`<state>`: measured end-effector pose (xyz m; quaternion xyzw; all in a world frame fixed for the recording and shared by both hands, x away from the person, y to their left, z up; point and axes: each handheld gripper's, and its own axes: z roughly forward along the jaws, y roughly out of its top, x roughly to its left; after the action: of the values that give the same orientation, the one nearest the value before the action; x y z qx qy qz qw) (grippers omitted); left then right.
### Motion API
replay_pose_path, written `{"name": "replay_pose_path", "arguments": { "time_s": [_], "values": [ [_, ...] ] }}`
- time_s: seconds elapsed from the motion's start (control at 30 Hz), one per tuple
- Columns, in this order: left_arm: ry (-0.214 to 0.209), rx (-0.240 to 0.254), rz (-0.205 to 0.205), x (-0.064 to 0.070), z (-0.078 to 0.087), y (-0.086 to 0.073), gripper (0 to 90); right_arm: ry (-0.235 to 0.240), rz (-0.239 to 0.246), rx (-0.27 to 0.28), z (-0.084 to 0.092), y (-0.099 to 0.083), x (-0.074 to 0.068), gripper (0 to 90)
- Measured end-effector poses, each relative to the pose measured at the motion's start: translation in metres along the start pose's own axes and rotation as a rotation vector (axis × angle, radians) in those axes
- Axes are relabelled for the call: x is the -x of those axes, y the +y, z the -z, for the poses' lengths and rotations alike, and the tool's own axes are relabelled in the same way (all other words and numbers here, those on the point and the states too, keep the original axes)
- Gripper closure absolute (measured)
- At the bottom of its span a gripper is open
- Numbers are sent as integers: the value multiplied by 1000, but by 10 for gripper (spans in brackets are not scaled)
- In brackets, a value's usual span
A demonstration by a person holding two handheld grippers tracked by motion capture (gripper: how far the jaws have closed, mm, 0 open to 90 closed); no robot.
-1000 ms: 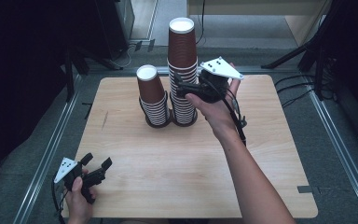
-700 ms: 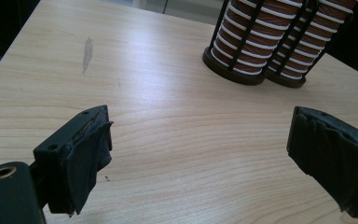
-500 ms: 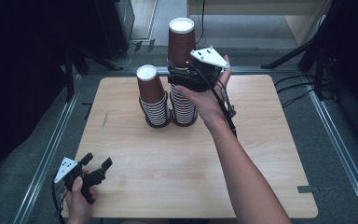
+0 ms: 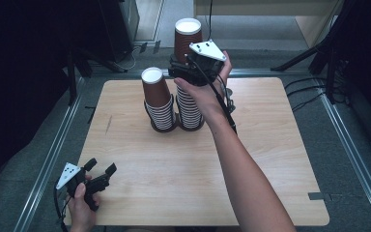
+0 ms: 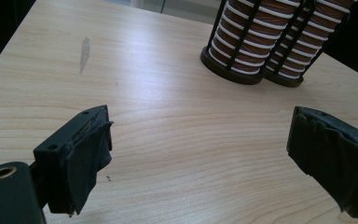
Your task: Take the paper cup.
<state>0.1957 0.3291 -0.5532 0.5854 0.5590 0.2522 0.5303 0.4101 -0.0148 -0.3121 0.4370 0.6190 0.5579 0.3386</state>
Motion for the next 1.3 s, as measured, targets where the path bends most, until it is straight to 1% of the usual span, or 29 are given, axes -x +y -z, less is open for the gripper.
{"name": "replay_pose_path", "arguments": {
  "time_s": [0.23, 0.4, 0.57, 0.9, 1.2, 1.3],
  "values": [
    [-4, -3, 0, 0, 0, 0, 63, -34, 14, -4, -8, 1, -1, 92],
    [-5, -2, 1, 0, 0, 0, 63, -40, 19, -8, -11, 1, -2, 94],
    [-6, -3, 1, 0, -1, 0, 63, -37, 5, -11, -13, 1, -1, 100],
    [-9, -4, 0, 0, -1, 0, 63, -45, 25, -16, -12, 3, -2, 111],
    [-11, -5, 1, 0, -1, 0, 63, -45, 22, -30, -14, 5, -2, 114],
    [-12, -5, 1, 0, -1, 0, 63, -44, 19, -22, -13, 8, -2, 121]
  ]
}}
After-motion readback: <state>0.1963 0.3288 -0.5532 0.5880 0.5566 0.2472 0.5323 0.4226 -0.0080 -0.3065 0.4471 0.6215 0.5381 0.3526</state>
